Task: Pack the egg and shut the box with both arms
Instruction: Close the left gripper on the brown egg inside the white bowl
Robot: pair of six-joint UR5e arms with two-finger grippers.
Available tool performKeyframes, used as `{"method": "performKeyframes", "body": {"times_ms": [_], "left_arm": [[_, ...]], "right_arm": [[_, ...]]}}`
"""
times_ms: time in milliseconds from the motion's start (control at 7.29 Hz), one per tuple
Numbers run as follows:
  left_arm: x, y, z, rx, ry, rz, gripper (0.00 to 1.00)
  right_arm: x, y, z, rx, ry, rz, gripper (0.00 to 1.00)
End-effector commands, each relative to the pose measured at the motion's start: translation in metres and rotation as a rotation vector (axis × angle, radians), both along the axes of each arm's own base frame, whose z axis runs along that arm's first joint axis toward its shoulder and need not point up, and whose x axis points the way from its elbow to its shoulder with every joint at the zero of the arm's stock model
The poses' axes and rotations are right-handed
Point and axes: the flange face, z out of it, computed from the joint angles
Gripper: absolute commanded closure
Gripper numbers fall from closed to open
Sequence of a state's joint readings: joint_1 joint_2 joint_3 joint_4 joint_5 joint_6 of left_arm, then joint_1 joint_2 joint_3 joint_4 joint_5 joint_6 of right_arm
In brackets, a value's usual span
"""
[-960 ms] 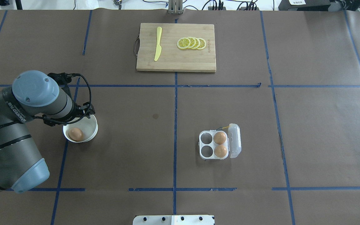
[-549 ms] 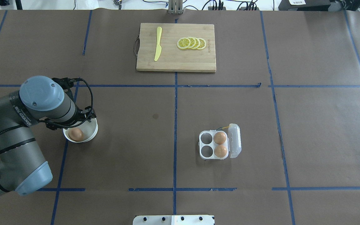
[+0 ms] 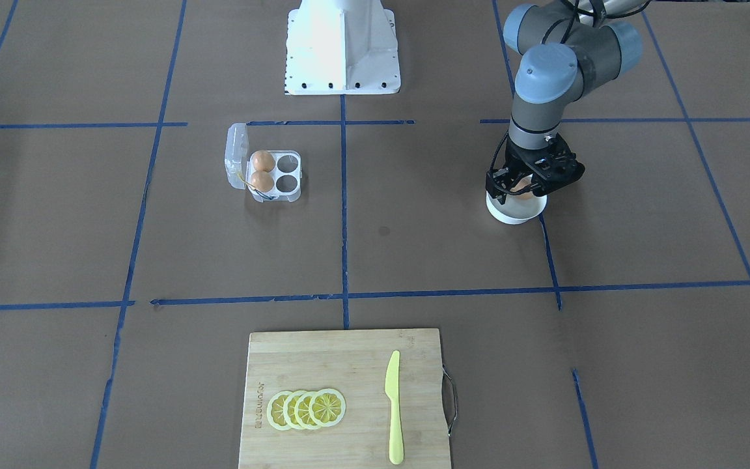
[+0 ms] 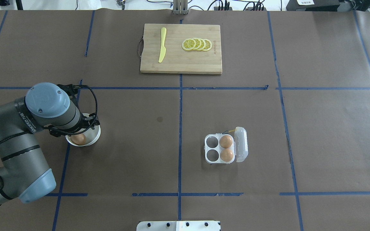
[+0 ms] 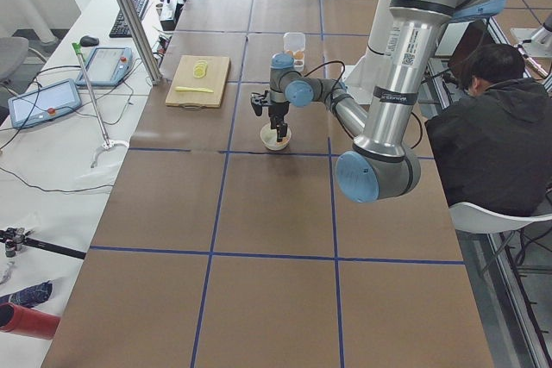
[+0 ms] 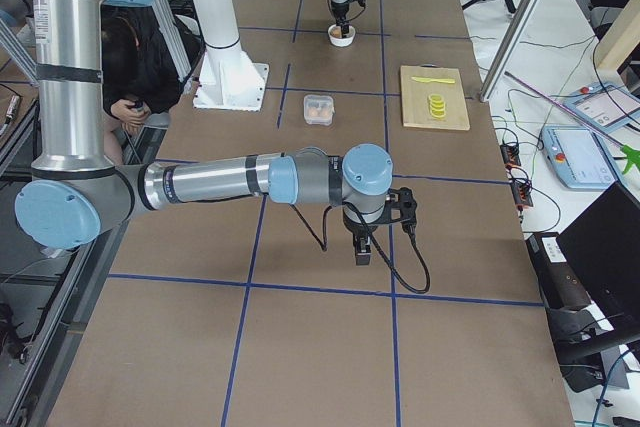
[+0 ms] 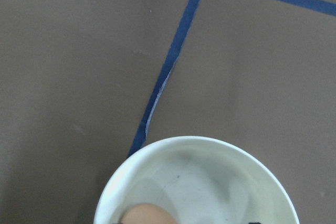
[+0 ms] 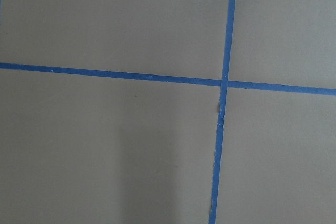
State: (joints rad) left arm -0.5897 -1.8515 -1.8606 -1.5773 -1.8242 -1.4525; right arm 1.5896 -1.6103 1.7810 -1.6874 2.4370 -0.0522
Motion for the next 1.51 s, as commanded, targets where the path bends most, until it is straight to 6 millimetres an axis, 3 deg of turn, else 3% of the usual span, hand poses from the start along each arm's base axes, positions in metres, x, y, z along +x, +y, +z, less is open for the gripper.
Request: {"method": "performKeyframes", "body": {"times_ms": [0,549,960,1371], "left_arm": [[0.003,-0.001,0.005,-0.006,-0.005,0.005,0.19],[0.001,0.000,0.005,0.001,0.011,0.002,0.20],[-0.003,0.005,0.024,0.012,0.035,-0.002,0.20],[0.005,0.011,0.018,0.002,0.047,-0.001,0.20]], "right_arm": [[0.000,0.000,-0.001,0.001,-0.001,0.000,0.00],[0.000,0.000,-0.001,0.003,0.000,0.001,0.00],[0.000,0.000,-0.002,0.004,-0.003,-0.001,0.00],[0.000,0.000,-0.004,0.007,-0.003,-0.001,0.00]]}}
